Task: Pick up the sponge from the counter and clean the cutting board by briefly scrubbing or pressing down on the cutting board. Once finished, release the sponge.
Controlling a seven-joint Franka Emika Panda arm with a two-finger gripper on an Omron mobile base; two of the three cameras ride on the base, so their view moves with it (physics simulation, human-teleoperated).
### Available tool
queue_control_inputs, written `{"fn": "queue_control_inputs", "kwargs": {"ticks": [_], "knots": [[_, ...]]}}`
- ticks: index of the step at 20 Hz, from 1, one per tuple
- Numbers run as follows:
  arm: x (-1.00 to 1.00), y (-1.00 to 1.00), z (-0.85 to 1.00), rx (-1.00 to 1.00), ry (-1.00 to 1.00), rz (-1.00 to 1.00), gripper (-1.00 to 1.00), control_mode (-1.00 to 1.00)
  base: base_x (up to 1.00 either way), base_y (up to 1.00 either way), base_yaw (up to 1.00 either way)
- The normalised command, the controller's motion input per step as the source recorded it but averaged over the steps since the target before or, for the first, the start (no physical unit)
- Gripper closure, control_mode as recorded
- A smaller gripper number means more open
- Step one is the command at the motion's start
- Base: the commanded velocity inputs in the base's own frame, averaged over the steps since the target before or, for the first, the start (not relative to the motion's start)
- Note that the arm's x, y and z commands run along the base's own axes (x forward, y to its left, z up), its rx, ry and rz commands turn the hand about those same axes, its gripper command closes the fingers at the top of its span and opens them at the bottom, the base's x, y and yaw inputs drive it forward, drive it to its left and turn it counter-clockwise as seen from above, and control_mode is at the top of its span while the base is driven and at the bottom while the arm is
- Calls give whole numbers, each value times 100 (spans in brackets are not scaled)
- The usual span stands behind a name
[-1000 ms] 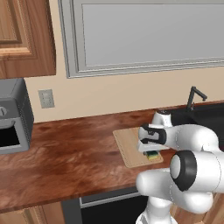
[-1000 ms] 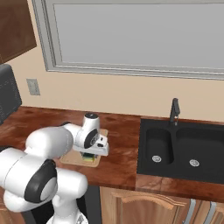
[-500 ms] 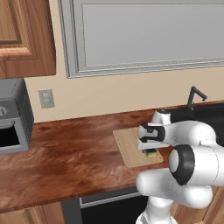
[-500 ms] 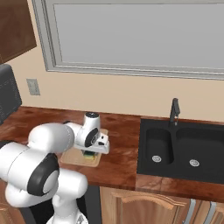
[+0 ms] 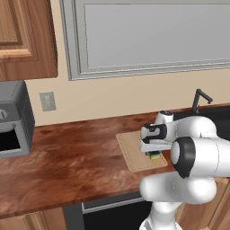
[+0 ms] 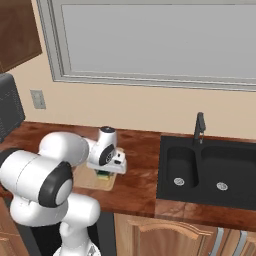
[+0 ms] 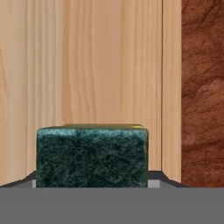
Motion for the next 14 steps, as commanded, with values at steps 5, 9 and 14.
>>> {"fn": "queue_control_inputs", "kwargs": {"ticks": [5,9,14], "knots": [[23,0,0,0,-6,0,100,-100,0,0,0],[6,0,-6,0,-15,0,100,-100,0,0,0],[0,0,-42,0,-17,0,100,-100,0,0,0]]}}
